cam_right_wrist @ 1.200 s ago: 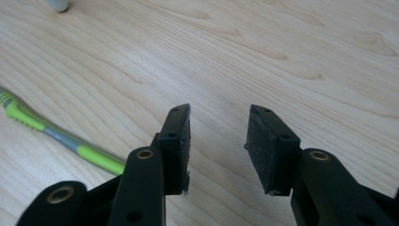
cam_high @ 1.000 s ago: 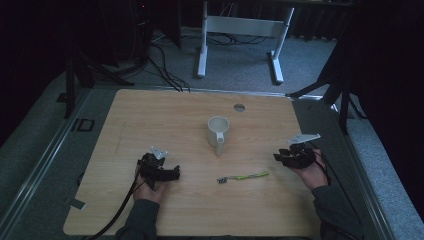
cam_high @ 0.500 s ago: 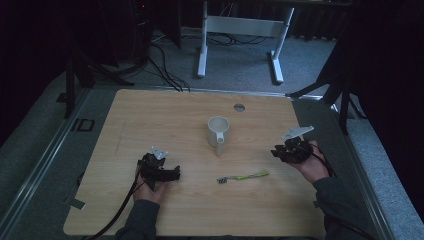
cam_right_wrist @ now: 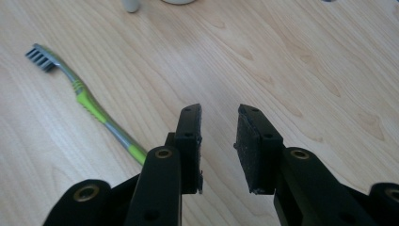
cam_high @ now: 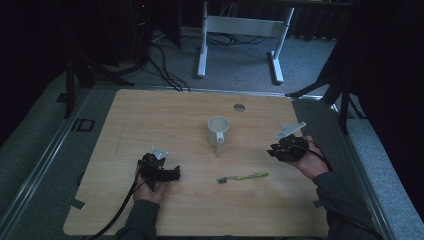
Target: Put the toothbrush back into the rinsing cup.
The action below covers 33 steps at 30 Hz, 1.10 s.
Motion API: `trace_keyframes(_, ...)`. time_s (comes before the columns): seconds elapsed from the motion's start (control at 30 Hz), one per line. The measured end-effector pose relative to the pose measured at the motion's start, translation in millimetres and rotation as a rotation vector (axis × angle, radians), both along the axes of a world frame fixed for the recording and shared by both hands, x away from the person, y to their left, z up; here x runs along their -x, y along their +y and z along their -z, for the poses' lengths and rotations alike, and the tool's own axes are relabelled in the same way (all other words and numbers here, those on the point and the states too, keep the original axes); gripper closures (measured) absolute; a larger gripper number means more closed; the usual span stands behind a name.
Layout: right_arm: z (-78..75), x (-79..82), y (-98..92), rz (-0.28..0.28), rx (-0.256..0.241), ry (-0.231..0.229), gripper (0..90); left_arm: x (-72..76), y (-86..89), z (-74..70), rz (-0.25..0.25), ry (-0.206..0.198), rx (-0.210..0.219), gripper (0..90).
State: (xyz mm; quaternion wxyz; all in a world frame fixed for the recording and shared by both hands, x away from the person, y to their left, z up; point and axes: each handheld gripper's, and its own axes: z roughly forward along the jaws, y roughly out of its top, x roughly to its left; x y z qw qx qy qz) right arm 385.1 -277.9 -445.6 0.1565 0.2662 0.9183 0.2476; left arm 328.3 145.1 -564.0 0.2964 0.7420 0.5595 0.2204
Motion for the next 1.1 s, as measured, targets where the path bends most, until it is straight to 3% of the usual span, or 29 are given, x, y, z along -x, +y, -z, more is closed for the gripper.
trace_keyframes(0.33, -10.0, 1.0, 14.5, -0.082, 0.077, -0.001, 71.1, 0.0, 0.0, 0.0, 0.0, 0.0, 0.0, 1.9)
trace_keyframes(1.1, -11.8, -5.7, 34.6, -0.158, 0.148, 0.024, 79.2, 0.0, 0.0, 0.0, 0.0, 0.0, 0.0, 1.9)
